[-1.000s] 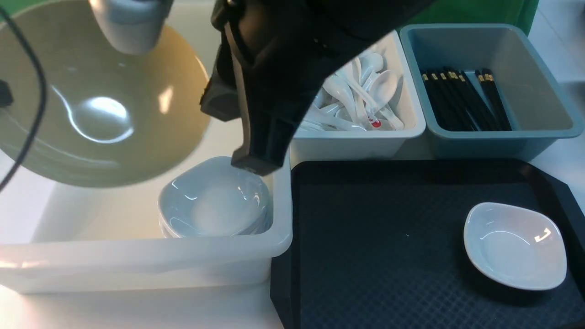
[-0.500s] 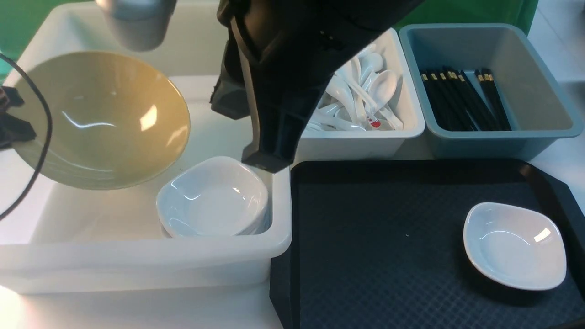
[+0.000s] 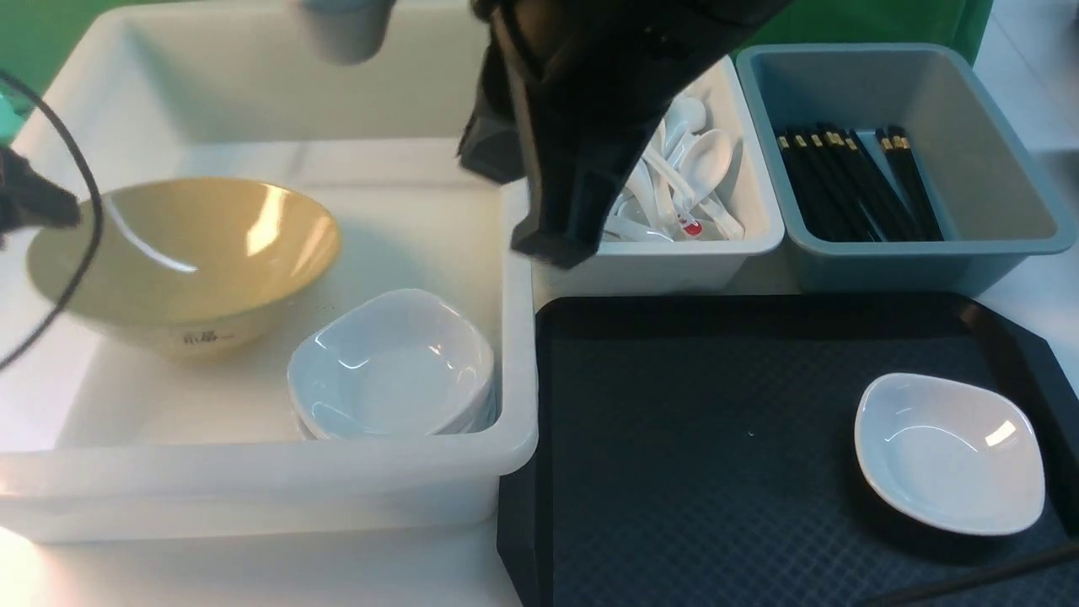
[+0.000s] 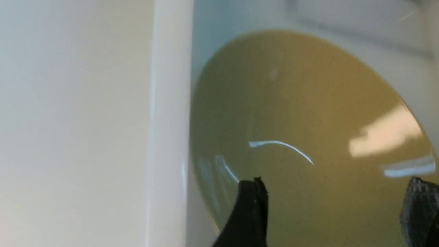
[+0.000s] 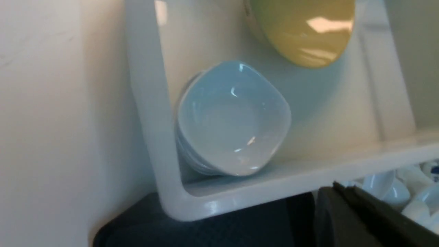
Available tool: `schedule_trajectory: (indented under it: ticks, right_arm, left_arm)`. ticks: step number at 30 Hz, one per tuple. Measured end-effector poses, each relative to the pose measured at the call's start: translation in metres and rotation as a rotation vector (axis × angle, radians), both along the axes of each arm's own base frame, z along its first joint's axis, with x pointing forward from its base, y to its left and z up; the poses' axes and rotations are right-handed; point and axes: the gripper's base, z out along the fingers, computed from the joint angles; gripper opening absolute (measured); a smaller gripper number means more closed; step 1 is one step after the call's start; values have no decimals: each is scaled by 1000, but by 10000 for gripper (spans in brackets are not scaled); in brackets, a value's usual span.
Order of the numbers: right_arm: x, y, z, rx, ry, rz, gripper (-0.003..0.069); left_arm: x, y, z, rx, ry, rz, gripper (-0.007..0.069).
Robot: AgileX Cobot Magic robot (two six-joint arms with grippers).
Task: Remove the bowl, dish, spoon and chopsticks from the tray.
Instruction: Use the left arm to put the noodle bowl into the large storage box on the left, then use the left arm to grab the plate
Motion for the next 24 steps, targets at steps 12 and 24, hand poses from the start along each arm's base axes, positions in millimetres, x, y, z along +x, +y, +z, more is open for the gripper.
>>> schedule_trajectory:
  ticks: [12, 24]
  right_arm:
    - [17, -96, 8, 60, 39, -380, 41]
    - [-60, -216, -33, 86, 116, -803, 45]
  left_arm:
    - [-42, -133, 105, 68, -107, -327, 454]
    - [-39, -379, 7, 128, -10, -995, 425]
